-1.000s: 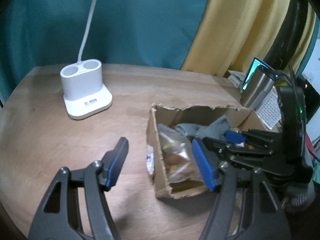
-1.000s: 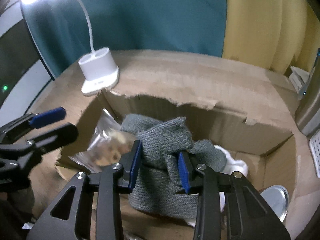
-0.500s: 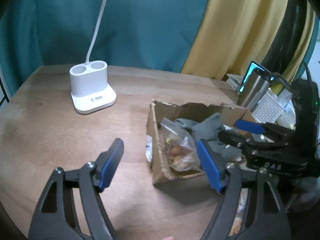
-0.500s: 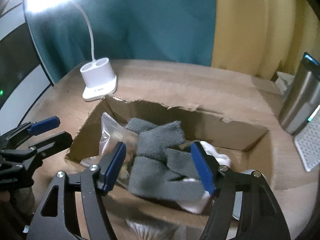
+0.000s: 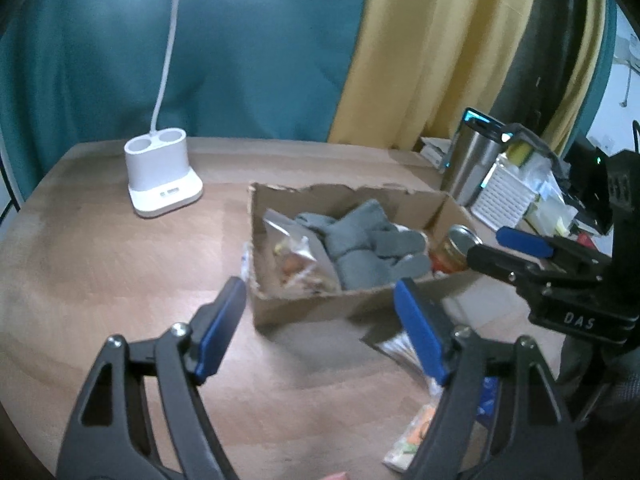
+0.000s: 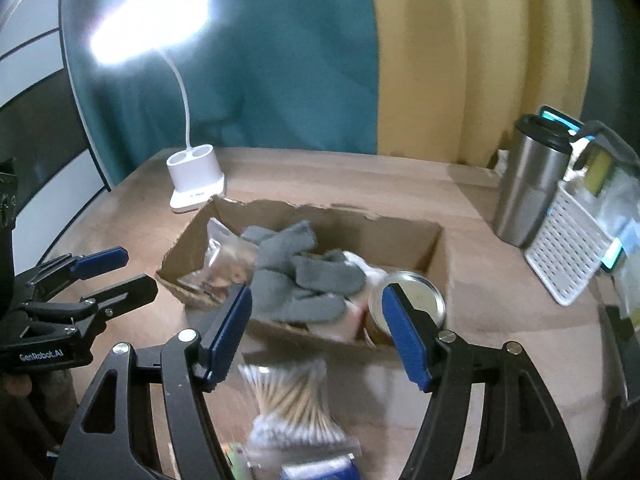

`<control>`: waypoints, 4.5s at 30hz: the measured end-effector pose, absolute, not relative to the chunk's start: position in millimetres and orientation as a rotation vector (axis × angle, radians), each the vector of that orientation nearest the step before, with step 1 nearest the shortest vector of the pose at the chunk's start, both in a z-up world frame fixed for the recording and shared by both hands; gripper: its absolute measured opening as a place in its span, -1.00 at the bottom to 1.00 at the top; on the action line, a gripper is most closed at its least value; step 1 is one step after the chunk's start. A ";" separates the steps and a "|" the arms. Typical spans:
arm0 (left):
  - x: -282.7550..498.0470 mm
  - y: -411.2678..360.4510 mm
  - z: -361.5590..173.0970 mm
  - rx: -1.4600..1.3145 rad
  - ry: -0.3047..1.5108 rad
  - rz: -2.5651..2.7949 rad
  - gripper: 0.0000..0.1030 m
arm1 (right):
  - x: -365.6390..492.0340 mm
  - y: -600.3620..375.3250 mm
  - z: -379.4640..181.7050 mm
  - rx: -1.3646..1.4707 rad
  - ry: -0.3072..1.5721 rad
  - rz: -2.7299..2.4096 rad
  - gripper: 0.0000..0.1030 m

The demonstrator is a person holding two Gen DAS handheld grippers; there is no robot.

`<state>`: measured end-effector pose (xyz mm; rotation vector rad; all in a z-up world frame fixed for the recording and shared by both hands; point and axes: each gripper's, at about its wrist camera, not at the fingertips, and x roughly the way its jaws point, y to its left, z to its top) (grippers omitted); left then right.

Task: Organize objects
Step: 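Grasp the cartoon tissue pack with the left tool while the right tool grasps the blue tissue pack, then lower both tissue packs into the box and open both tools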

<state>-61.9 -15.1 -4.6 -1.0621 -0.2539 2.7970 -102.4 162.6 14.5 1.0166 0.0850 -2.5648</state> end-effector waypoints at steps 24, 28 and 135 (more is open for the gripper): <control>-6.4 42.0 -42.1 -1.152 -0.137 2.669 0.61 | -27.9 210.3 -29.5 1.092 0.124 -2.565 0.57; 0.5 49.7 -54.5 -1.189 -0.102 2.647 0.62 | -20.5 211.2 -41.1 1.115 0.134 -2.550 0.57; -159.5 18.8 -33.5 -1.202 -0.112 2.633 0.10 | -181.5 157.2 -18.5 1.124 0.113 -2.482 0.32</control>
